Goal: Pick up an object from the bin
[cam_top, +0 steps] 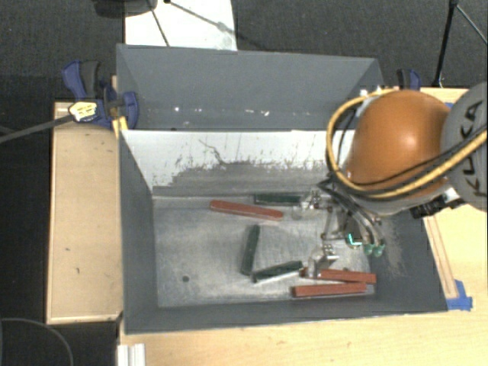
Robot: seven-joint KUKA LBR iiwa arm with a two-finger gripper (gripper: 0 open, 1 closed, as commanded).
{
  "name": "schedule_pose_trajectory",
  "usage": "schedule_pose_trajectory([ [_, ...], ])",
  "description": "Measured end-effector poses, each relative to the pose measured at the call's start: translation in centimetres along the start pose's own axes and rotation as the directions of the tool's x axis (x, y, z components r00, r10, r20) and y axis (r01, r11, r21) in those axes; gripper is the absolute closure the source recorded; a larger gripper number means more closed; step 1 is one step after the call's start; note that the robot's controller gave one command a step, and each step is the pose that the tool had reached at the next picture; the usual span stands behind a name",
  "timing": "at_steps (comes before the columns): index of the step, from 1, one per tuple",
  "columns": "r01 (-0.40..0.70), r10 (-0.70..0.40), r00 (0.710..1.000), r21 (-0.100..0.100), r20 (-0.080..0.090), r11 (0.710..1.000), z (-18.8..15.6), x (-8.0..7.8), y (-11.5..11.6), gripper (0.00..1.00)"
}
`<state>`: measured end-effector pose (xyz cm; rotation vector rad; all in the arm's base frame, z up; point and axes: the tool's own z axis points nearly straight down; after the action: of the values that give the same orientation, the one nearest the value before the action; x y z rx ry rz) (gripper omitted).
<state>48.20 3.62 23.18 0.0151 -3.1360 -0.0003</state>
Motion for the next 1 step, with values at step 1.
schedule_pose_trajectory([
  [1,-0.002,0.002,1.0,-0.001,0.008,1.0,-0.36,-0.15,-0.02,0.0],
])
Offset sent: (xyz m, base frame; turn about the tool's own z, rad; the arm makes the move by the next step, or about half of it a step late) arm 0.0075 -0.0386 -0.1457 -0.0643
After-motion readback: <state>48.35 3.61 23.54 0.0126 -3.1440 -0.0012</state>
